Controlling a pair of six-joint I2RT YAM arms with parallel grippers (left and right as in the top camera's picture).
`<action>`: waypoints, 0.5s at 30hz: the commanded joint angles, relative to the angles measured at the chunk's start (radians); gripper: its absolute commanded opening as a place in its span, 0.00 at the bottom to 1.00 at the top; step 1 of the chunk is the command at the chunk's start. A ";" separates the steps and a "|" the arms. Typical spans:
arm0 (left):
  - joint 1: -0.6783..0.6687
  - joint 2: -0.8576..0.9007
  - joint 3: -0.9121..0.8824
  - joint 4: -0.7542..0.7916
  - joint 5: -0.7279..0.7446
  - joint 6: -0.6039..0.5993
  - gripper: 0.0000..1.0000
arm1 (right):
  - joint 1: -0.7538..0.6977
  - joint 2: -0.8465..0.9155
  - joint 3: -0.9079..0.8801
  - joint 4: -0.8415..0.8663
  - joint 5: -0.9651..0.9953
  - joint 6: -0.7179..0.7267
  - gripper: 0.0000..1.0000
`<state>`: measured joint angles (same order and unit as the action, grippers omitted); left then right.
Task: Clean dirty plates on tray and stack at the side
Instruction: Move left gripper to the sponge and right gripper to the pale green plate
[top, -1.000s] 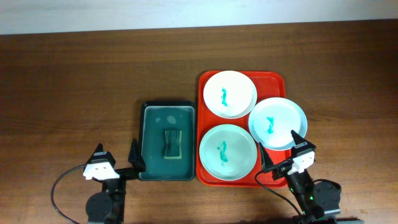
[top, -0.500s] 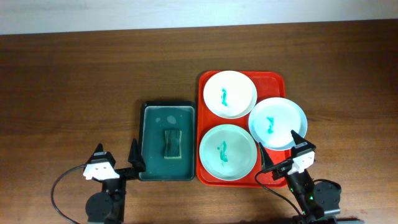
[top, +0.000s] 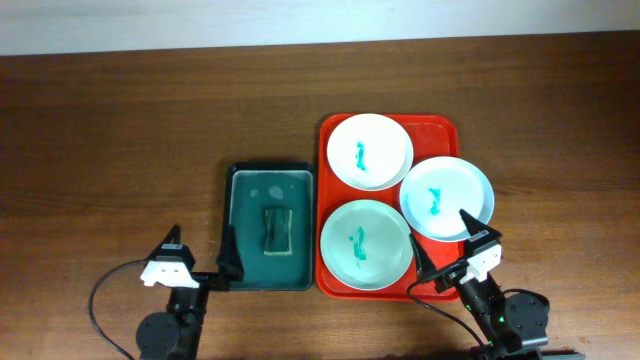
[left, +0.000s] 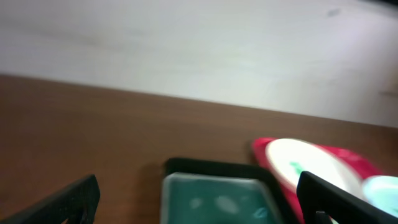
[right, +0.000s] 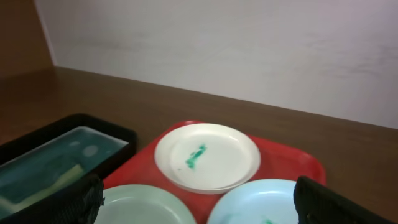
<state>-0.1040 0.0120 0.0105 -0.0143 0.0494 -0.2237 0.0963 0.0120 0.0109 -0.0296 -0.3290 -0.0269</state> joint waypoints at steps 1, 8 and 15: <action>0.004 0.000 0.044 0.028 0.165 0.009 0.99 | 0.008 -0.006 0.088 -0.008 -0.134 0.005 0.98; 0.004 0.235 0.410 -0.304 0.166 0.010 1.00 | 0.008 0.229 0.611 -0.473 -0.026 0.005 0.98; 0.004 0.781 0.971 -0.803 0.220 0.021 0.99 | 0.008 0.654 1.009 -0.891 -0.164 0.072 0.98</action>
<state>-0.1032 0.6930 0.8745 -0.7452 0.2466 -0.2192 0.0982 0.6113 1.0012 -0.9009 -0.3916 0.0002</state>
